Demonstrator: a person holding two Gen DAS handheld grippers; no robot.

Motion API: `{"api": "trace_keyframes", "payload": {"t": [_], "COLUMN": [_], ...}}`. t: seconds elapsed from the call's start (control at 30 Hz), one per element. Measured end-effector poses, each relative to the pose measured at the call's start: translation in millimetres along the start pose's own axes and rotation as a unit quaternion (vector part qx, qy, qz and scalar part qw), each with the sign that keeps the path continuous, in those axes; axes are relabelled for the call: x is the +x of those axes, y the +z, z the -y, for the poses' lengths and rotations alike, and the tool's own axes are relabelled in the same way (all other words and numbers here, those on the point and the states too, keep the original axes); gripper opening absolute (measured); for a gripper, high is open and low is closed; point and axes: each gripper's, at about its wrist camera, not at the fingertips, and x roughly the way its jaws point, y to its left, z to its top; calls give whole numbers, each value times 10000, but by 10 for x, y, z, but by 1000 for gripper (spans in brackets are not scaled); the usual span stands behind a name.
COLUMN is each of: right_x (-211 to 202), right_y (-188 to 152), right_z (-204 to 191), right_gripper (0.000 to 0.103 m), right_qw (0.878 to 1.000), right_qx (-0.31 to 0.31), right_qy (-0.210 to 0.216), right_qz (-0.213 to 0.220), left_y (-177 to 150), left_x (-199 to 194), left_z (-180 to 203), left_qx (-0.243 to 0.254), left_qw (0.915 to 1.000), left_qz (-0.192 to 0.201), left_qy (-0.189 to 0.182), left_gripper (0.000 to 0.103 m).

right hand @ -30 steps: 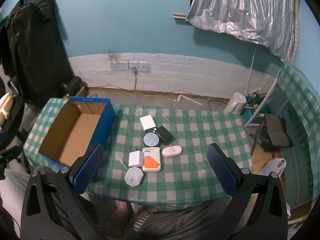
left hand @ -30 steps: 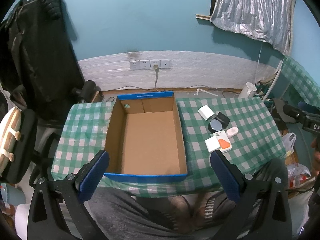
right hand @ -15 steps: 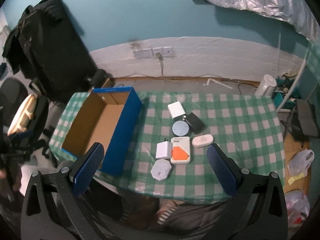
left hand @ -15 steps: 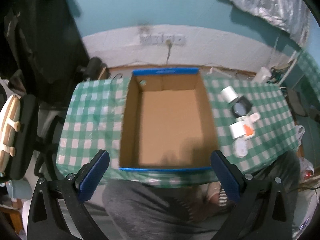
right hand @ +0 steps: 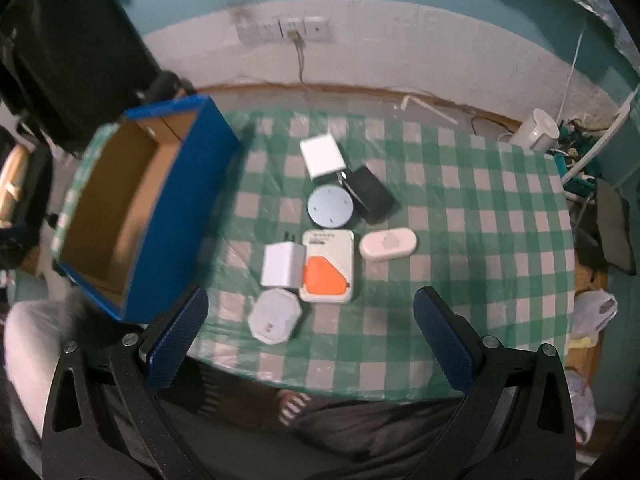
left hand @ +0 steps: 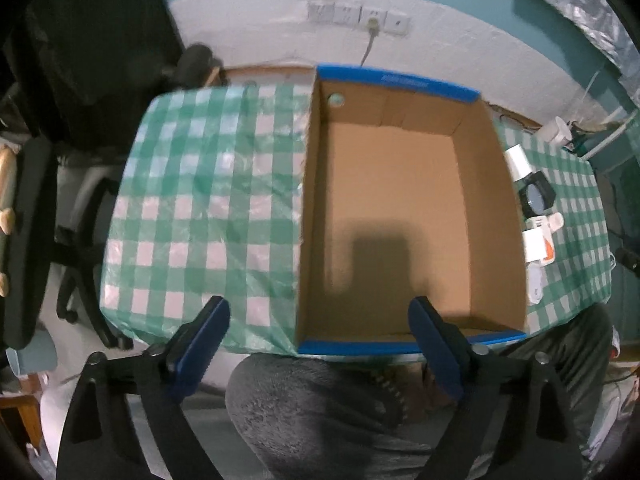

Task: Organize rigid objects
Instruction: 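Move the right tool over the gadgets toward the white octagonal device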

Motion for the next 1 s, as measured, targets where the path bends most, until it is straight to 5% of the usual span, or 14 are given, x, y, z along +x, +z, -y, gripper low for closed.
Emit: {"api": "trace_keyframes", "payload": {"t": [0.27,0.5,0.6,1.0], "right_x": [547,1055,1178,1489], "right_y": [-59,-163,-203,-242], "right_z": [-92,-117,-103,-168], "right_gripper": [102,102,102,97], "right_qw": [9977,9909,9887,9822], "right_qx": [15,285,446,745], "right_qy": [34,108,156,174], "right_qz": [-671,-1310,-1423,-1716], "left_y": [55,58,49,62], "left_x": [440,725,782,757], "left_z": [-168,-248,-258,-76], "left_qx": [-83,-246,-272,168], "left_qw": [9981,9940,9930,9925], "left_qz": [-609,-1053,-1130,-1211], "left_qy": [3,-146,-212,-14], "left_gripper": [69,27,18,8]}}
